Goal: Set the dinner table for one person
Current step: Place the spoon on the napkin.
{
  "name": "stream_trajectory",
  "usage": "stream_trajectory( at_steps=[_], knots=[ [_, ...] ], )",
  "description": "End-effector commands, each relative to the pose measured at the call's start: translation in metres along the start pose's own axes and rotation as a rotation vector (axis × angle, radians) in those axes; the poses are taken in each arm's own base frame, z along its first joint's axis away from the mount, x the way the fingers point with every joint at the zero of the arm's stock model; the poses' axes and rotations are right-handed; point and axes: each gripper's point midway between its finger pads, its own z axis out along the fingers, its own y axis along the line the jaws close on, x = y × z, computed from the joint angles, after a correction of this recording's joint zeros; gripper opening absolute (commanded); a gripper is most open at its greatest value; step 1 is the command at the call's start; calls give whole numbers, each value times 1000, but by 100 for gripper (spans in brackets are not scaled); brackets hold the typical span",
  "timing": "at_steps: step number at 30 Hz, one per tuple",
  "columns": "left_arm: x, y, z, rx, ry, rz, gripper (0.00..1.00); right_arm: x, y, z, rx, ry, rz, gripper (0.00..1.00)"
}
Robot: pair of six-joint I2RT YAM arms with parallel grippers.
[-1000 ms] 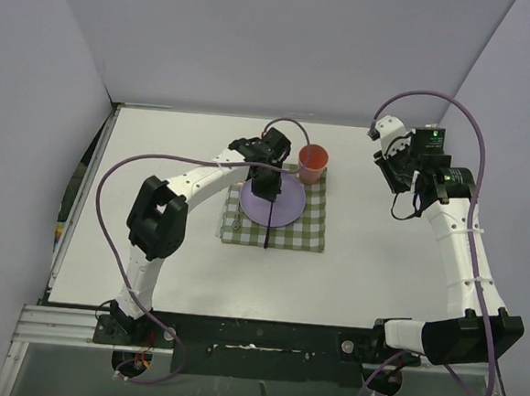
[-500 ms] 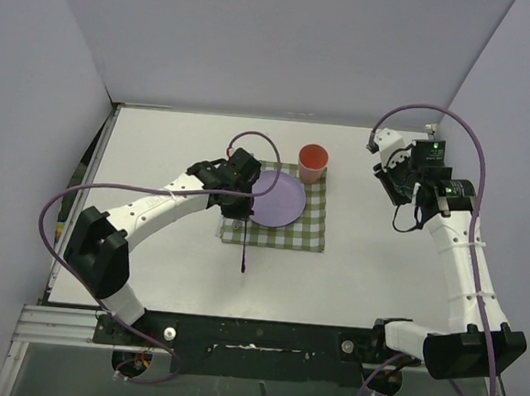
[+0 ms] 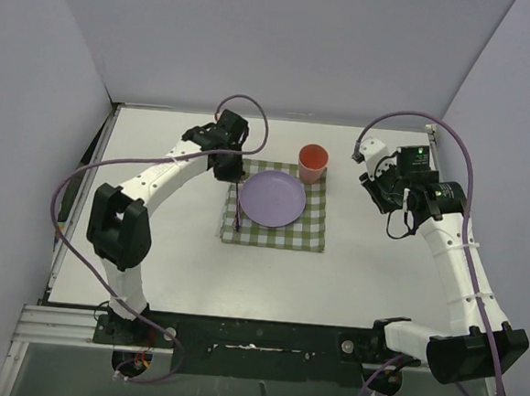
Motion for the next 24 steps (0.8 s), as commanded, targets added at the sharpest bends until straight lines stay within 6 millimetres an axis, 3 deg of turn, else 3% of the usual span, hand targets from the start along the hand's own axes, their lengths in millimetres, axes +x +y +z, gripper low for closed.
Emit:
stream_trajectory(
  at_steps=[1, 4, 8, 10, 17, 24],
  knots=[
    [-32, -51, 17, 137, -10, 72, 0, -14, -5, -13, 27, -61, 8, 20],
    [-35, -85, 34, 219, 33, 74, 0, -13, -6, -12, 33, -58, 10, 20],
    [-16, -124, 45, 255, 89, 134, 0, -12, -11, -13, 53, -51, 9, 20],
    [-6, -129, 52, 252, 111, 136, 0, -12, -13, -14, 59, -50, 9, 20],
    [7, -109, 74, 198, 162, 108, 0, -13, -17, -15, 69, -51, 17, 20],
    [-1, -62, 93, 117, 154, 30, 0, -14, -19, -16, 69, -50, 20, 20]
  ],
)
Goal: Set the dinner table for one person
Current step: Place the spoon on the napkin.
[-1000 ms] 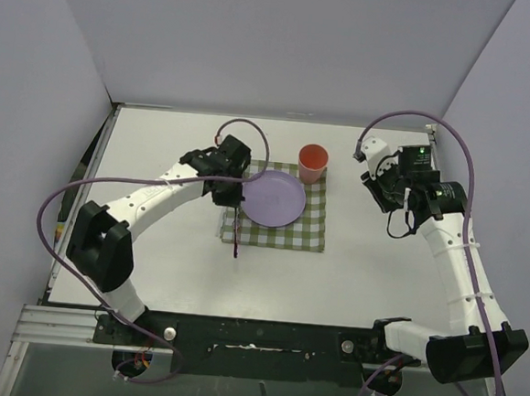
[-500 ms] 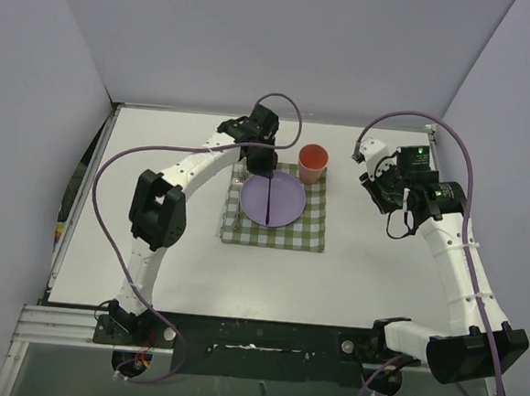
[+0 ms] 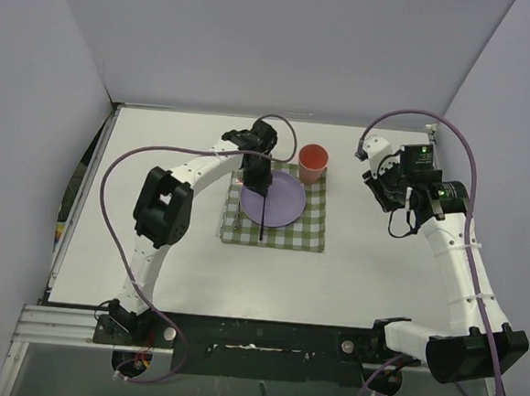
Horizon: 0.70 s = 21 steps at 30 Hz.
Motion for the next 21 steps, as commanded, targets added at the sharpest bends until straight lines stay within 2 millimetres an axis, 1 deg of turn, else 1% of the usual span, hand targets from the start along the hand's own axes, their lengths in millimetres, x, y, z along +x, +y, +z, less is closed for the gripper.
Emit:
stream_trajectory(
  at_steps=[1, 3, 5, 7, 13, 17, 21],
  knots=[
    [-18, 36, 6, -33, -34, -83, 0, -15, -13, -11, 47, -52, 4, 20],
    [-20, 45, 13, -45, -22, -89, 0, -13, -13, -12, 48, -49, 5, 20],
    [-22, 48, 17, -52, -18, -85, 0, -12, -13, -12, 48, -46, 6, 20],
    [-24, 47, 19, -53, -20, -81, 0, -11, -14, -12, 50, -44, 9, 20],
    [-29, 40, 18, -29, -26, -74, 0, -12, -16, -13, 52, -47, 14, 20],
    [-28, 36, 14, -21, -28, -71, 0, -12, -16, -12, 51, -45, 19, 20],
    [-21, 35, 14, -20, -21, -74, 0, -14, -15, -13, 43, -54, 24, 20]
  ],
)
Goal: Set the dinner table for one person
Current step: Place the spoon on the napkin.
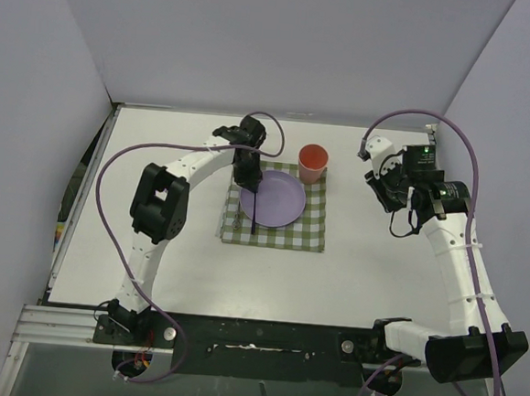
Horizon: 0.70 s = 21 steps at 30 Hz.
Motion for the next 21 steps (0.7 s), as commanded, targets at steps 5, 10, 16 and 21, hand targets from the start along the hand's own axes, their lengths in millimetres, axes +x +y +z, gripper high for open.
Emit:
stream_trajectory(
  at_steps=[5, 10, 16, 21],
  knots=[
    [0, -4, 16, 15, -13, 6, 0, -18, -10, -12, 28, -61, 9, 20],
    [4, -6, 27, 27, 9, -2, 0, -18, -12, -14, 38, -61, 7, 20],
    [5, -6, 29, 26, 11, -3, 0, -16, -13, -14, 37, -62, 15, 20],
    [7, -3, 34, 15, 21, -6, 0, -16, -12, -14, 33, -61, 16, 21]
  ],
)
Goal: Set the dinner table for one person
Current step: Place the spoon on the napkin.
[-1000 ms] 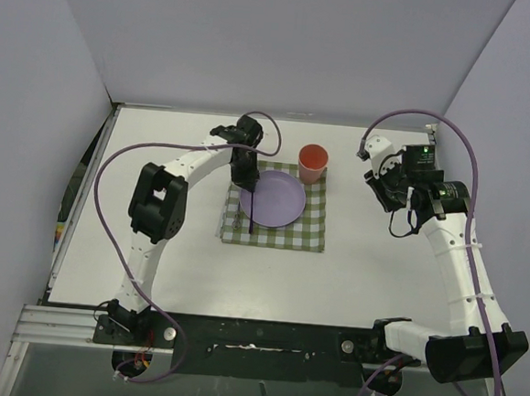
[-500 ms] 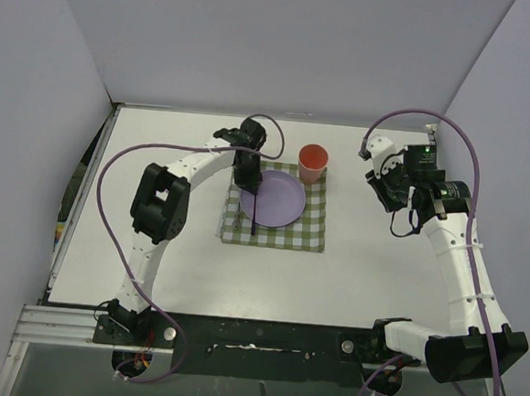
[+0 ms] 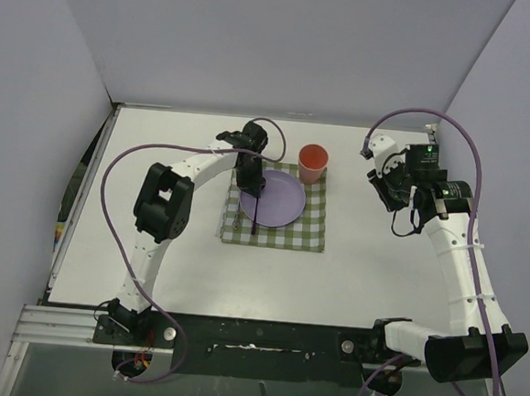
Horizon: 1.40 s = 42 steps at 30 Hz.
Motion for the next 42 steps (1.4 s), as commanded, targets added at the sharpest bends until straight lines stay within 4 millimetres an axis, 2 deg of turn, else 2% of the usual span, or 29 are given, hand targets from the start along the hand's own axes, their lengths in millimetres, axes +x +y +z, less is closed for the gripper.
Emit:
stream_trajectory(
  at_steps=[1, 13, 17, 22, 28, 37, 42],
  knots=[
    [-3, 2, 16, -3, -10, -3, 0, -15, -8, -10, 26, -59, 8, 20],
    [-3, 6, 18, -24, -12, -9, 0, -15, -7, -12, 27, -63, 3, 20],
    [-2, 8, 19, -27, -12, -13, 12, -13, -7, -12, 28, -60, 3, 21],
    [-1, 9, 21, -30, -7, -16, 18, -13, -7, -12, 27, -62, 1, 20],
    [-1, 10, 20, -34, -11, -21, 19, -13, -8, -13, 32, -65, 1, 20],
    [-11, 7, 0, -33, -63, -1, 43, -14, -6, -13, 22, -68, -1, 21],
    [-16, 7, -14, -44, -95, 8, 45, -14, -5, -15, 20, -74, 1, 21]
  ],
)
